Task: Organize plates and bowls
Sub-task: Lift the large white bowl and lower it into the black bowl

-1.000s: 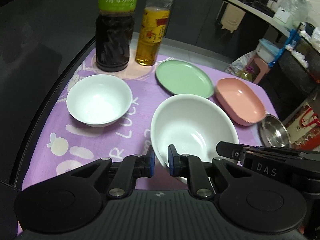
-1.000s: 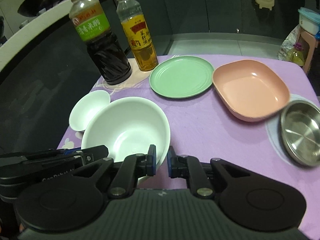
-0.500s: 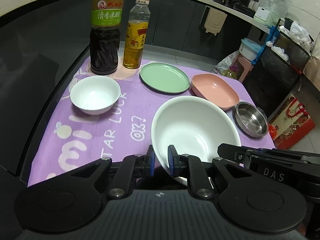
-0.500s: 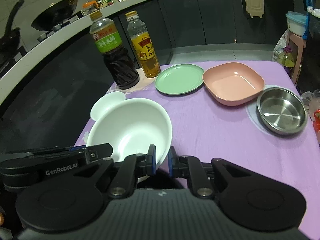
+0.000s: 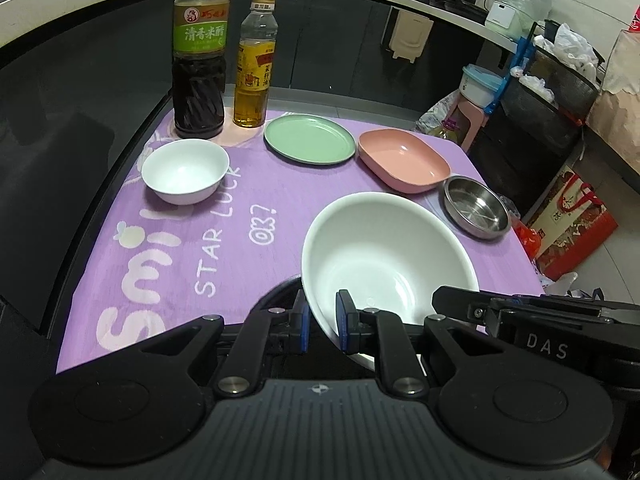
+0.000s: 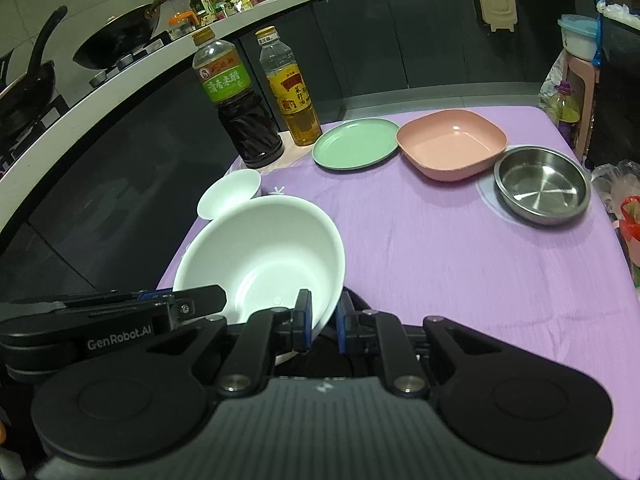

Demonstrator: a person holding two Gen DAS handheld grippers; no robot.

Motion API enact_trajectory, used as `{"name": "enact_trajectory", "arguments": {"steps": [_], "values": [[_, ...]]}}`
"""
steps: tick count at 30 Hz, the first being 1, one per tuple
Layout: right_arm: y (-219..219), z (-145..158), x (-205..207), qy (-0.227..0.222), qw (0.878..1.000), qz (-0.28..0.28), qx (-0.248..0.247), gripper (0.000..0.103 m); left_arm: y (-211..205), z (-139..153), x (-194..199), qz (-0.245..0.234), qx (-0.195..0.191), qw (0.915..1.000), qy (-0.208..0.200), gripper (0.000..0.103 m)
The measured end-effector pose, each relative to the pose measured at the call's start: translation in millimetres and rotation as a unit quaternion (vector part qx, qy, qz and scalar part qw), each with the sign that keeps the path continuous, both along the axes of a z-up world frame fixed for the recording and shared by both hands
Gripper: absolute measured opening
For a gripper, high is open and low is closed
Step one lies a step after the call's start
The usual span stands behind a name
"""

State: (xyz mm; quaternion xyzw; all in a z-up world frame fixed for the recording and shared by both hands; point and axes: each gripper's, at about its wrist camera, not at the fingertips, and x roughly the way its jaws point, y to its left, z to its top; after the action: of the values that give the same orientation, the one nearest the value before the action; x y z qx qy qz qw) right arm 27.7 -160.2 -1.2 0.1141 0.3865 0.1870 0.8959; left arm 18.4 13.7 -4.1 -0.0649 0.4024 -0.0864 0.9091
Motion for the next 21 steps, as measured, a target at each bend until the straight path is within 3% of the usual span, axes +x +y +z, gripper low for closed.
{"name": "enact_trajectory", "arguments": {"steps": [21], "values": [[2.8,-13.8,-33.0,0.015,1.000,0.012,-0.002,0.015,0.8,-15.7,-27.7,-0.001,0.018,0.9994,0.030,0.013]]}}
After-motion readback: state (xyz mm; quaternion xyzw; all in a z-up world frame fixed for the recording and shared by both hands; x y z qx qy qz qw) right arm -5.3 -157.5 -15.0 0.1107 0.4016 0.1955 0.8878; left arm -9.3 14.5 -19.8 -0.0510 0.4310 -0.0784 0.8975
